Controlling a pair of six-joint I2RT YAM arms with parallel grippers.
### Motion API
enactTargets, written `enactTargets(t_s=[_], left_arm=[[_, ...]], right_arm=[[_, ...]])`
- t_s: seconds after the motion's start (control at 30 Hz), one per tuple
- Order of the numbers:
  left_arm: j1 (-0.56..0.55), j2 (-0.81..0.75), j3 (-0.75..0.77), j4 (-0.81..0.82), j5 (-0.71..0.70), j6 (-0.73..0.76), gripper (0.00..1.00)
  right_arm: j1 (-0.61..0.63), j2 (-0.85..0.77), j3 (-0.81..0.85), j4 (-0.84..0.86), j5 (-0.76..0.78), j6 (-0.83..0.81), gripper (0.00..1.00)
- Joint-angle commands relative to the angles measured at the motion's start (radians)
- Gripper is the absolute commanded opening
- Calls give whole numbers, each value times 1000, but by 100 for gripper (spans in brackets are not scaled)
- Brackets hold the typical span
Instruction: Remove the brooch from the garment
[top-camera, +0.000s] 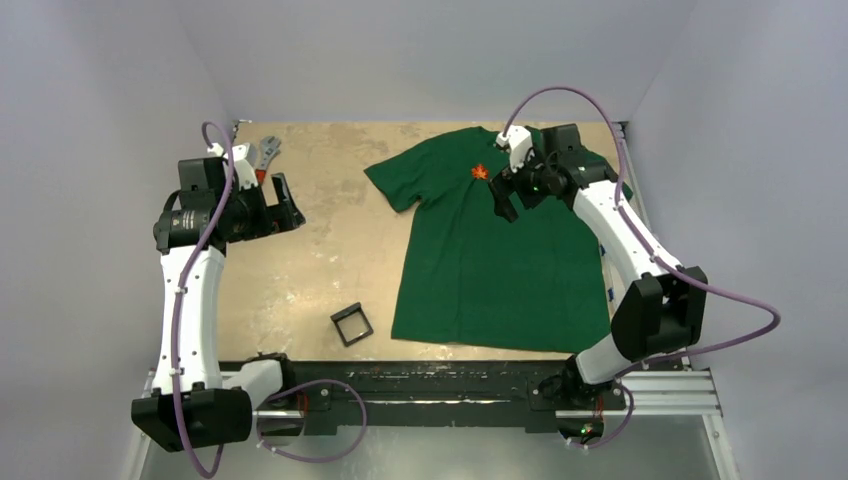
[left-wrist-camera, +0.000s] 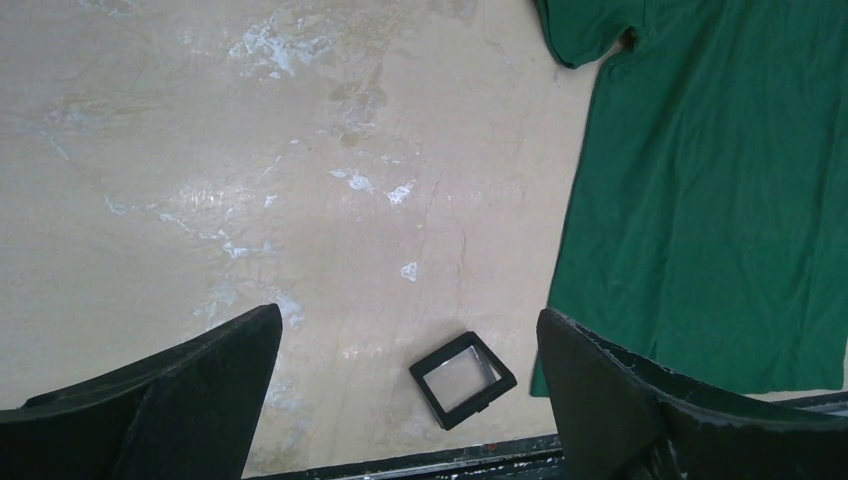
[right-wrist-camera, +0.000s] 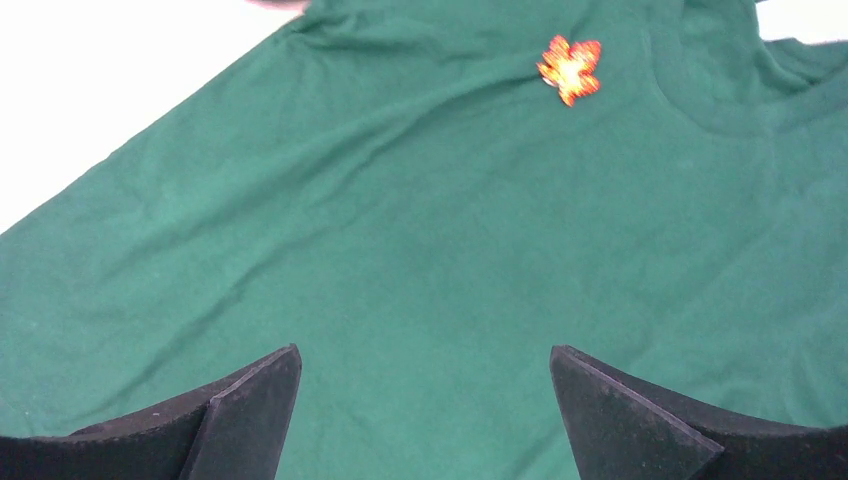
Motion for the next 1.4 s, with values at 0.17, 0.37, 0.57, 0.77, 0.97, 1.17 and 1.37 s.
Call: enactTargets(t_s=[0.17, 0.37, 0.57, 0.77, 0.97, 1.17, 1.37], left_arm=[[2, 67, 62, 25, 78, 4, 100], [1, 109, 100, 15, 97, -2, 100], [1, 145, 114, -2, 99, -9, 100], [1, 141, 108, -4, 93, -6, 100], [1, 145, 108, -3, 94, -2, 100], [2, 145, 107, 4, 100, 5, 100], [2, 132, 70, 44, 161, 4, 100]], right_arm=[[166, 125, 106, 90, 45, -1, 99], [270, 273, 189, 146, 119, 24, 99], [325, 418, 243, 170, 158, 32, 99], [325, 547, 309, 122, 72, 28, 99], [325, 629, 349, 9, -12, 21, 99], [332, 588, 229, -43, -119, 33, 99], [400, 468, 50, -45, -203, 38, 99]])
